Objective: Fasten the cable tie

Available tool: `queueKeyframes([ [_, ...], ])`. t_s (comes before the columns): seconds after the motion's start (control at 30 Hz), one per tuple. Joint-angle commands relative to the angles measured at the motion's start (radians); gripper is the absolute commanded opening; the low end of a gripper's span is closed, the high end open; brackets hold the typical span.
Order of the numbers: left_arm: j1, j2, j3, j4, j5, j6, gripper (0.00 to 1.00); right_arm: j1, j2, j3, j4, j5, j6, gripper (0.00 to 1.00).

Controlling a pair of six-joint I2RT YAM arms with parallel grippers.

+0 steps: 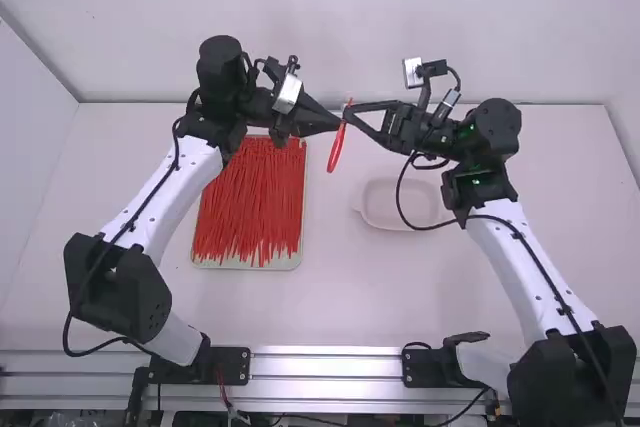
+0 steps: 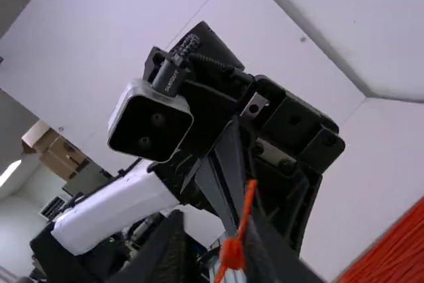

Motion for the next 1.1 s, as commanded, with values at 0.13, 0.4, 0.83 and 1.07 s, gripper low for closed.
queueKeyframes([
  [0.13,-0.014,-0.012,0.0,0.0,0.017,0.01,0.02,-0.002,0.0,0.023,0.01,0.001,0.003,0.06],
  [0.4,-0.016,-0.011,0.0,-0.003,0.017,0.01,0.02,-0.001,0.0,0.023,0.01,0.002,0.004,0.0],
  [0.83,-0.027,-0.011,0.0,-0.216,0.005,0.232,0.02,-0.037,0.001,0.035,-0.003,0.001,0.007,0.0],
  [1.07,-0.04,-0.011,0.0,-0.331,0.005,0.34,0.02,-0.042,0.014,0.099,-0.021,-0.002,0.007,0.0],
])
